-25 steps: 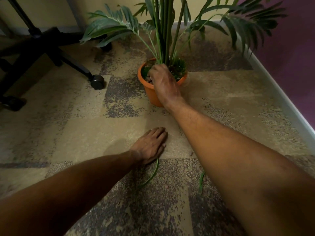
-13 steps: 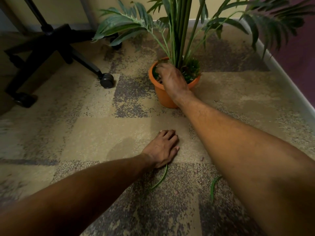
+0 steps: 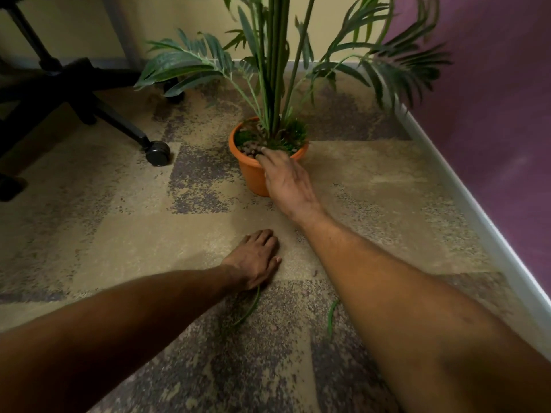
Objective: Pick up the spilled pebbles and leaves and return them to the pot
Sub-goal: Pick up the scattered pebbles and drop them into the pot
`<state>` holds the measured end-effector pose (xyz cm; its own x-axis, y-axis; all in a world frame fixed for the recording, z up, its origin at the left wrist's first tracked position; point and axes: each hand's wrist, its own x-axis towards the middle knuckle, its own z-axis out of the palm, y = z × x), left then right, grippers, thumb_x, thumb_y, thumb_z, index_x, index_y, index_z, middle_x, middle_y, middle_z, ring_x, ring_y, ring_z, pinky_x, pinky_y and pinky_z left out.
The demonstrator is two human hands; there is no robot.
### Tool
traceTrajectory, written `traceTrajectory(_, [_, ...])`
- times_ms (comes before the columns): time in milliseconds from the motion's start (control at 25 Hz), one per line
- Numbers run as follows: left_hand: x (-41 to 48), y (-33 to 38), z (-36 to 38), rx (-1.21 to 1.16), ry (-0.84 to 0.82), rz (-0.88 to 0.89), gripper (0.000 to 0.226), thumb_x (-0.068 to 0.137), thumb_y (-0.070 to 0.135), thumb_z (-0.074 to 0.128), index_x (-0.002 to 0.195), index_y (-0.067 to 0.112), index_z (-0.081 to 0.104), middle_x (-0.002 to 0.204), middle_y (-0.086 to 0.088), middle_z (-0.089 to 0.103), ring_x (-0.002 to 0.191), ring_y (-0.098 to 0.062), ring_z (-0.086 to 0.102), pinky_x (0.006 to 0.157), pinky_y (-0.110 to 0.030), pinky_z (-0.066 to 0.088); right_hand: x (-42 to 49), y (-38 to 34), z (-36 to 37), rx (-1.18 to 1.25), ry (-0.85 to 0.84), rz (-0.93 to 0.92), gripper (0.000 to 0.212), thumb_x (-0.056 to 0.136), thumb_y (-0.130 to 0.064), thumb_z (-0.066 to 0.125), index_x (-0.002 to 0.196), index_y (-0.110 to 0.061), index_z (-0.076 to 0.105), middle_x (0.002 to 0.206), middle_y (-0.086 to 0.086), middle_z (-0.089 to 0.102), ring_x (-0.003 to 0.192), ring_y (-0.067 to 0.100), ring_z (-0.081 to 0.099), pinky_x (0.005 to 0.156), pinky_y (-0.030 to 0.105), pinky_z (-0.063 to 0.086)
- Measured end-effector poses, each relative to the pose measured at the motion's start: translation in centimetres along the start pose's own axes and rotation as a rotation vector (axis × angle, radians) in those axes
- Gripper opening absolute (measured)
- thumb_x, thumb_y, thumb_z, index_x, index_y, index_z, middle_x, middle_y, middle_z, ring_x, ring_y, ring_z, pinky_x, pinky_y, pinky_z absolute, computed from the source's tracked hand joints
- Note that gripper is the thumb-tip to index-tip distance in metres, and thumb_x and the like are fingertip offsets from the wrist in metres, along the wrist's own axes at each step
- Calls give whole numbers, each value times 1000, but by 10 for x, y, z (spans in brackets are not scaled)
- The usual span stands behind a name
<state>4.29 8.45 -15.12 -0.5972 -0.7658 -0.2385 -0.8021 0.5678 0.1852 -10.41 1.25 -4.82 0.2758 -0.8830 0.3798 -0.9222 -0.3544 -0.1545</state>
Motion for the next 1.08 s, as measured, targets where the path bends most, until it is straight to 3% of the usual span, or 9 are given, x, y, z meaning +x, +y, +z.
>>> traceTrajectory(240, [6, 18, -14, 17, 2, -6, 69, 108, 54, 27, 161, 11, 22, 169, -17, 24, 155, -34, 25, 126, -49, 25, -99, 15, -7, -14, -172, 238, 60, 103, -19, 51, 159, -12, 31, 169, 6, 25, 152, 24, 29, 122, 40, 29])
traceTrajectory(640, [1, 53, -11, 104, -91, 102, 71, 109, 50, 27, 166, 12, 11, 173, -16, 12, 160, -33, 15, 130, -45, 15, -217, 26, -4, -52, -363, 394, 60, 108, -25, 38, 162, -13, 16, 172, 8, 13, 157, 24, 16, 127, 38, 11])
traceTrajectory(920, [13, 89, -12, 76, -91, 192, 70, 109, 50, 31, 165, 11, 15, 172, -15, 16, 159, -32, 17, 128, -42, 18, -246, 59, -21, -89, -340, 506, 56, 108, -26, 39, 160, -12, 25, 168, 8, 25, 153, 24, 27, 126, 38, 20])
traceTrajectory(1080, [25, 104, -10, 13, -115, 179, 65, 109, 43, 42, 163, 14, 24, 171, -12, 21, 155, -30, 24, 125, -41, 27, -251, 78, -27, -82, -288, 547, 49, 106, -23, 47, 153, -14, 38, 153, 6, 46, 138, 21, 44, 117, 36, 37])
